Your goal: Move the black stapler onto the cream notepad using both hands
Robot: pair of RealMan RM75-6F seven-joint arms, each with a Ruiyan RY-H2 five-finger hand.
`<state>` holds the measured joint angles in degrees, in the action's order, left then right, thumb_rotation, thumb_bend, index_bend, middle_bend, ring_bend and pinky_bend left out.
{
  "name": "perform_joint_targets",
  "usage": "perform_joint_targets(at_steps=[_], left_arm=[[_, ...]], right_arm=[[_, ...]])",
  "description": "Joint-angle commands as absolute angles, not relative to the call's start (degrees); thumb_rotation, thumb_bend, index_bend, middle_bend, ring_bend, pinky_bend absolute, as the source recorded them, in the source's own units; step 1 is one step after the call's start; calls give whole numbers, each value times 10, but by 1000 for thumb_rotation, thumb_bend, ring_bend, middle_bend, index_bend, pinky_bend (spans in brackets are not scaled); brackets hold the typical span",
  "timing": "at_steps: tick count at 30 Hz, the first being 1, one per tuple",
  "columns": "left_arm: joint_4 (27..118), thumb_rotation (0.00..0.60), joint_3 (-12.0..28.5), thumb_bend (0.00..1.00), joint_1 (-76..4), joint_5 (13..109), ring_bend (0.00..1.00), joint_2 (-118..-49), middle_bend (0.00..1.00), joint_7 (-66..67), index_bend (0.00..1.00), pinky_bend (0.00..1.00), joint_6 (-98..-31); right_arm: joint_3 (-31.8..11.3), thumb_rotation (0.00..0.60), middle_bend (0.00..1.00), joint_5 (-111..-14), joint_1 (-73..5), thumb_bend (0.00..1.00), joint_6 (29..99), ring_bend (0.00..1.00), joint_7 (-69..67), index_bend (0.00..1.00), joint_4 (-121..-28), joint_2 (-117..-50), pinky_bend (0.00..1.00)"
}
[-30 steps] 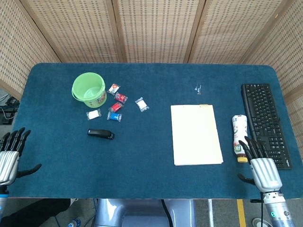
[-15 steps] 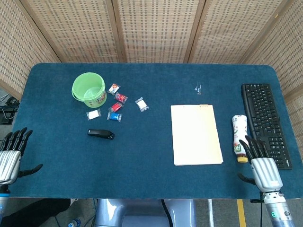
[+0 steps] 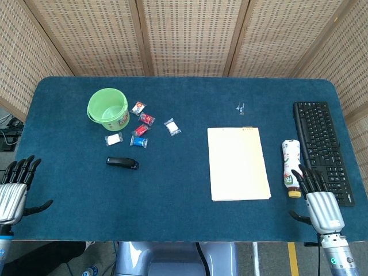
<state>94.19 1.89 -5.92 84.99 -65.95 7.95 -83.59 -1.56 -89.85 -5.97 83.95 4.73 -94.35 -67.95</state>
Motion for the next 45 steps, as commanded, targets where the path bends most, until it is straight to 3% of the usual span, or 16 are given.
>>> perform_joint_targets(at_steps=[1,8,13,19,24,34,45], left_arm=[[942,600,21,157,-61,849,0,-659,0,77,0,0,-835],[925,600,44,158,-94,837,0,-669,0,59,0,25,-801],[920,600,58,166,-122,819,0,-670,0,78,0,133,-763],[914,600,82,199,-157,794,74,-673,5,81,96,205,-723],[889,600,113,237,-228,739,110,-681,53,100,145,214,-622],[857,600,115,256,-300,663,159,-727,141,178,241,249,-536],[839,600,100,273,-337,611,186,-776,186,241,300,262,-522]], right_arm=[[-16,600,0,-898,-60,66,839,0,47,37,-943,-680,55],[-15,600,0,-894,-60,65,834,0,39,39,-944,-677,56],[-16,600,0,-893,-60,65,835,0,38,54,-943,-678,57],[-18,600,0,-892,-60,65,836,0,36,69,-943,-679,56],[-17,600,0,-890,-62,65,832,0,37,74,-939,-683,57],[-19,600,0,-887,-63,65,830,0,29,74,-938,-682,56],[-20,600,0,-885,-63,64,830,0,13,73,-939,-677,57]])
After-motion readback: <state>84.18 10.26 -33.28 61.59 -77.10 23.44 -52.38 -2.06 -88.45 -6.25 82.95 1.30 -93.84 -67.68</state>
